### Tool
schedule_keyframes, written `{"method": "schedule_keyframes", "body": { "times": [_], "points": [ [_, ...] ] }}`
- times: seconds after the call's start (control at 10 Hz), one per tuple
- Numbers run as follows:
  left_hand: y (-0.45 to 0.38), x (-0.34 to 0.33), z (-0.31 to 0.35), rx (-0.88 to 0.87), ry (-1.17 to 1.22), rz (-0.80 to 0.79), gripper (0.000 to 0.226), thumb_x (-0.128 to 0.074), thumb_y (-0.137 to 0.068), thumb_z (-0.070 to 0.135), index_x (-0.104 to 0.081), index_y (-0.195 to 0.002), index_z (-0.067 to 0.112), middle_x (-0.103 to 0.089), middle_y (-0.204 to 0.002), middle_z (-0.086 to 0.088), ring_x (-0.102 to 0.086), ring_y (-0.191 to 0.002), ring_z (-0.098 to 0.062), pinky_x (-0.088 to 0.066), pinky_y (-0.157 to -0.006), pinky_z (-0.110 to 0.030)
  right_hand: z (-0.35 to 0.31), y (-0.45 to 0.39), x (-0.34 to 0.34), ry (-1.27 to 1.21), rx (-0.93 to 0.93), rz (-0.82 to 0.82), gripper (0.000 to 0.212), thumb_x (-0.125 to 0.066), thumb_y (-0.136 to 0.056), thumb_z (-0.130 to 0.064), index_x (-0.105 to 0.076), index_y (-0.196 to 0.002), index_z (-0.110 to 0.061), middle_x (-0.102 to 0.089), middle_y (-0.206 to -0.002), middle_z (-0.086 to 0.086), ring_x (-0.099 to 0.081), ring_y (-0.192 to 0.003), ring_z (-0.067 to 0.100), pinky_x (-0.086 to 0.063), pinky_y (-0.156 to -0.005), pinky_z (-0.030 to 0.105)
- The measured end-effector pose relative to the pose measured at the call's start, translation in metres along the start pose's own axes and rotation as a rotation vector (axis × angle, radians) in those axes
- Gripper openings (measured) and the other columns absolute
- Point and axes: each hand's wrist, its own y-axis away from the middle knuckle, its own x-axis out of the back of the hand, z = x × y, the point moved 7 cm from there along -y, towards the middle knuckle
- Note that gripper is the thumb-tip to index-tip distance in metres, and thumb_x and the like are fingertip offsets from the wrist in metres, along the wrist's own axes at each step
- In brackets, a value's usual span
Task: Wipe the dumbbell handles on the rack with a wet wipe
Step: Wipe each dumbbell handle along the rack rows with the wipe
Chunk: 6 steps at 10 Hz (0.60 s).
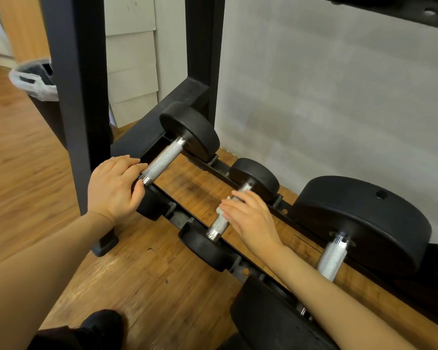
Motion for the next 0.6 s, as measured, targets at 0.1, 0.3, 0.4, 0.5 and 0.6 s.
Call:
{"method": "schedule_keyframes", "body": {
  "times": [0.1, 0.3, 0.4, 0.5, 0.6],
  "points": [
    [0.000, 0.000, -0.001, -0.010, -0.002, 0.003, 0.050, -0.038, -0.090, 0.032, -0.068, -0.120, 0.006, -0.067, -0.118, -0.013, -0.056, -0.120, -0.034, -0.039, -0.102, -0.047, -0.001, -0.003, 0.001, 0.003, -0.003, -0.015, 0.028, -0.074, -0.080, -0.013, -0.073, -0.108, -0.016, -0.070, -0.110, -0.002, -0.058, -0.112, 0.022, -0.027, -0.110, 0.033],
    [0.000, 0.000, -0.001, -0.009, -0.004, 0.007, 0.049, -0.038, -0.090, 0.032, -0.068, -0.120, 0.006, -0.067, -0.118, -0.013, -0.056, -0.119, -0.033, -0.038, -0.103, -0.047, -0.005, -0.005, -0.001, 0.054, 0.078, -0.120, 0.026, -0.071, -0.083, -0.020, -0.070, -0.109, -0.024, -0.067, -0.112, -0.008, -0.053, -0.116, 0.018, -0.009, -0.116, 0.032],
    [0.000, 0.000, -0.002, -0.005, 0.002, 0.005, 0.050, -0.038, -0.091, 0.033, -0.067, -0.121, 0.007, -0.067, -0.118, -0.012, -0.056, -0.120, -0.033, -0.038, -0.103, -0.047, -0.002, -0.003, 0.002, 0.052, 0.031, -0.092, 0.032, -0.076, -0.079, -0.019, -0.071, -0.110, -0.023, -0.068, -0.115, -0.006, -0.054, -0.115, 0.020, -0.012, -0.114, 0.033],
    [0.000, -0.002, -0.003, -0.002, 0.005, -0.002, 0.050, -0.037, -0.091, 0.034, -0.067, -0.121, 0.008, -0.067, -0.119, -0.012, -0.055, -0.120, -0.033, -0.038, -0.103, -0.047, -0.017, 0.000, -0.005, 0.001, 0.104, -0.093, 0.032, -0.072, -0.078, -0.012, -0.071, -0.109, -0.019, -0.068, -0.111, -0.005, -0.056, -0.111, 0.020, -0.019, -0.112, 0.032],
    [0.000, -0.001, -0.002, -0.002, 0.008, 0.003, 0.050, -0.037, -0.091, 0.034, -0.067, -0.121, 0.007, -0.067, -0.119, -0.012, -0.056, -0.120, -0.033, -0.038, -0.103, -0.047, -0.023, 0.002, -0.007, 0.025, 0.154, -0.105, 0.030, -0.068, -0.078, -0.013, -0.071, -0.108, -0.019, -0.068, -0.110, -0.005, -0.055, -0.113, 0.020, -0.018, -0.113, 0.035]
  ]
}}
